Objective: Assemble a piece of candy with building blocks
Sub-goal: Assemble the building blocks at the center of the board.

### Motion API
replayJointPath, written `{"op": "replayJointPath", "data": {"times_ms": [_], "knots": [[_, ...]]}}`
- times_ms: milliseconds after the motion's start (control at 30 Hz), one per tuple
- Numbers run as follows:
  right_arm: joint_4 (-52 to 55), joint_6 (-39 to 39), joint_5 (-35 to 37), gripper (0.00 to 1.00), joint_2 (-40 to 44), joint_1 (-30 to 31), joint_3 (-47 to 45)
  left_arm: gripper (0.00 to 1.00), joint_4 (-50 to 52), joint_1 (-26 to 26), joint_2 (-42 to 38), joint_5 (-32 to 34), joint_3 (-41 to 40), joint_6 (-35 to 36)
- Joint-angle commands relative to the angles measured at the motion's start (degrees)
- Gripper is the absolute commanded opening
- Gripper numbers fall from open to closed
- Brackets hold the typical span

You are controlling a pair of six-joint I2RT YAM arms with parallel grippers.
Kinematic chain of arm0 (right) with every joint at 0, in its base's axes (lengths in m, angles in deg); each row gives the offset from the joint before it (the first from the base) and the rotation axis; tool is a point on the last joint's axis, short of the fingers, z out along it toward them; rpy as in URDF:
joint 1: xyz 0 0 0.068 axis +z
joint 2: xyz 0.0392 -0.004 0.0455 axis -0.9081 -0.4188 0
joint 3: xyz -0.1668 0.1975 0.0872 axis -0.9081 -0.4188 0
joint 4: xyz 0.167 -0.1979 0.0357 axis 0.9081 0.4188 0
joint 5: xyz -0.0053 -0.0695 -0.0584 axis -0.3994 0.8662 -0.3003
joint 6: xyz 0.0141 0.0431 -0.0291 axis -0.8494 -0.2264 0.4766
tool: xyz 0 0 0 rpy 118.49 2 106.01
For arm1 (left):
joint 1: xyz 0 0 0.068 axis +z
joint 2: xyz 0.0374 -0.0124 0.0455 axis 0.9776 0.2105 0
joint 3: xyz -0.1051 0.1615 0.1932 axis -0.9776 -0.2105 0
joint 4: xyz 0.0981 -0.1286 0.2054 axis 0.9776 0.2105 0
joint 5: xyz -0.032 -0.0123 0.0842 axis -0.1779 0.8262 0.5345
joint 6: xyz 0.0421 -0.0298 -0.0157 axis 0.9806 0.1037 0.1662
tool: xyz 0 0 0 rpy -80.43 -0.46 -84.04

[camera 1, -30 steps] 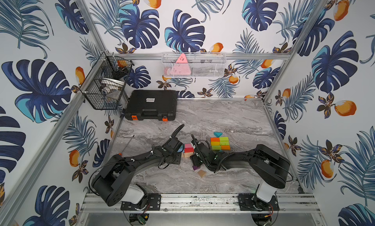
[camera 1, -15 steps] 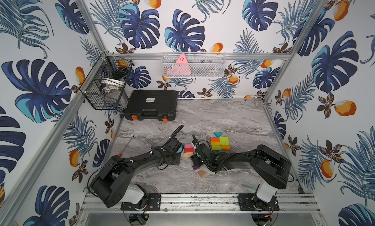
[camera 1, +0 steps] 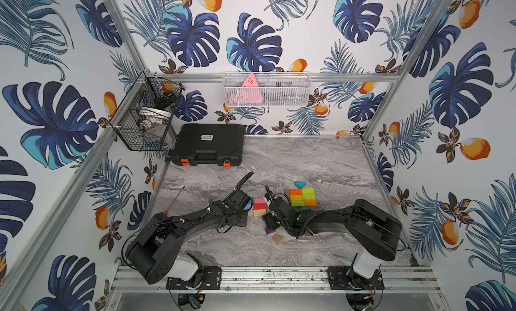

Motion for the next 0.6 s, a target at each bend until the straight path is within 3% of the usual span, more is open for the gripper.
{"op": "replayJointPath", "data": {"times_ms": [0,567], "knots": [[10.9,-1.8,-4.0,0.73,-1.2,0.0,-0.5,0.55,2.1,0.1,1.0,0.1,0.5,0.0],[10.9,-2.1,-4.4,0.73,1.6,0.0,-1.1,0.56,2.0,0.2,1.1,0.2,0.9,0.4]]}}
